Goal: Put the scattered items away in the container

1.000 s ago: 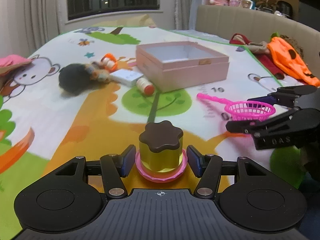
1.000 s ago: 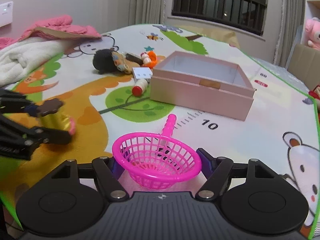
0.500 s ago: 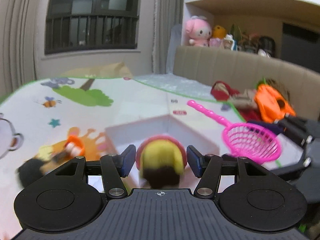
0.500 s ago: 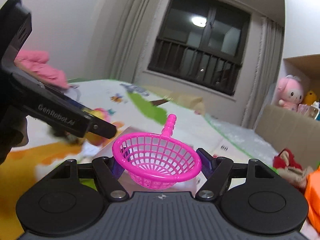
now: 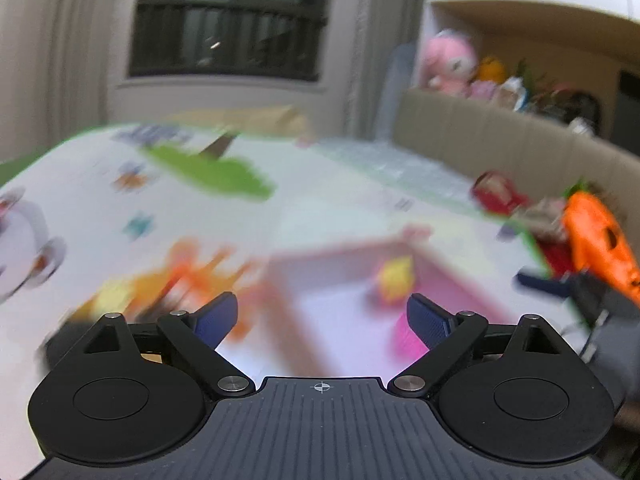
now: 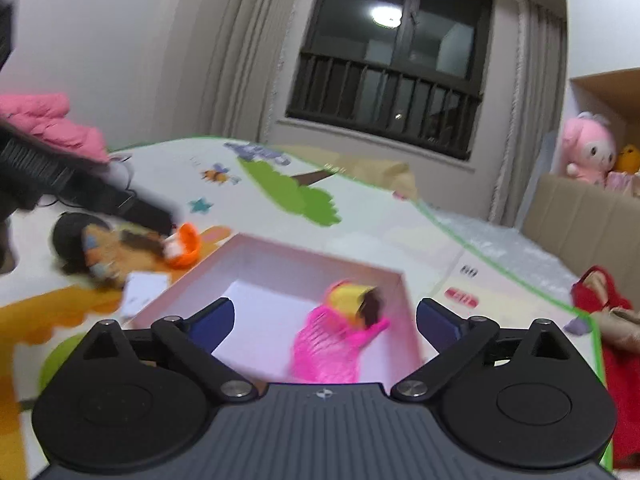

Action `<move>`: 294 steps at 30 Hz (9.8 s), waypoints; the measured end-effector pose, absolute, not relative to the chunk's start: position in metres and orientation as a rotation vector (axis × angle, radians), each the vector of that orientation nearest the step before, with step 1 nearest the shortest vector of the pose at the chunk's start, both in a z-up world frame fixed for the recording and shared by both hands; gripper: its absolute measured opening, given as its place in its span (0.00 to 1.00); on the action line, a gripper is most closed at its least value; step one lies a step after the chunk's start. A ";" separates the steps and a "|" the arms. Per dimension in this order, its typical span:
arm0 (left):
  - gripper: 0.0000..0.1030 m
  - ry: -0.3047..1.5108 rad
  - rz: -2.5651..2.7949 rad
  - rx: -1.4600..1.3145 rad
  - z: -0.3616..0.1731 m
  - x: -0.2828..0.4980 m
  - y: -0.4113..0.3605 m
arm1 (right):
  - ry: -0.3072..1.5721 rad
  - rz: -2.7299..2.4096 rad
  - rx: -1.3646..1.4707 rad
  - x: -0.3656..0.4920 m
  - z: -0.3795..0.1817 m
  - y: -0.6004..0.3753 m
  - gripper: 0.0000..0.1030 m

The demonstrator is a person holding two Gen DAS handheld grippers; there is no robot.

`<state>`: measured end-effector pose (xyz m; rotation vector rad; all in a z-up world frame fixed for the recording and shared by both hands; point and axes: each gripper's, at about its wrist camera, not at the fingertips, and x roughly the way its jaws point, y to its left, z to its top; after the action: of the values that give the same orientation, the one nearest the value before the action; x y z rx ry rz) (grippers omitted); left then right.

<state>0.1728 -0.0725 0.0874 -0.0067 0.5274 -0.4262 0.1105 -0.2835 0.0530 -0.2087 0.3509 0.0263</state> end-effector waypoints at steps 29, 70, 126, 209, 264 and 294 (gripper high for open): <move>0.98 0.554 -0.108 -0.108 0.034 0.033 0.093 | 0.425 0.171 -0.379 0.155 0.045 -0.059 0.47; 1.00 0.607 -0.218 -0.187 0.021 0.035 0.127 | 0.830 0.217 0.086 0.275 0.021 -0.094 0.41; 1.00 0.688 -0.312 -0.015 0.014 -0.004 0.028 | 0.630 -0.003 -0.017 0.001 0.028 -0.233 0.73; 0.62 0.691 -0.405 0.135 0.017 -0.017 -0.033 | 0.583 0.038 -0.004 -0.056 -0.002 -0.224 0.45; 0.92 0.481 -0.536 0.016 0.087 0.220 -0.098 | 0.449 -0.071 -0.086 0.138 0.049 -0.317 0.61; 1.00 0.560 -0.290 -0.179 0.022 0.141 0.065 | 0.981 -0.008 0.057 0.431 0.018 -0.113 0.35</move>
<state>0.1412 0.0650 0.0220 -0.1786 0.5596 -0.2904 0.4308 -0.1134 0.0175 0.0566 0.9805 -0.0075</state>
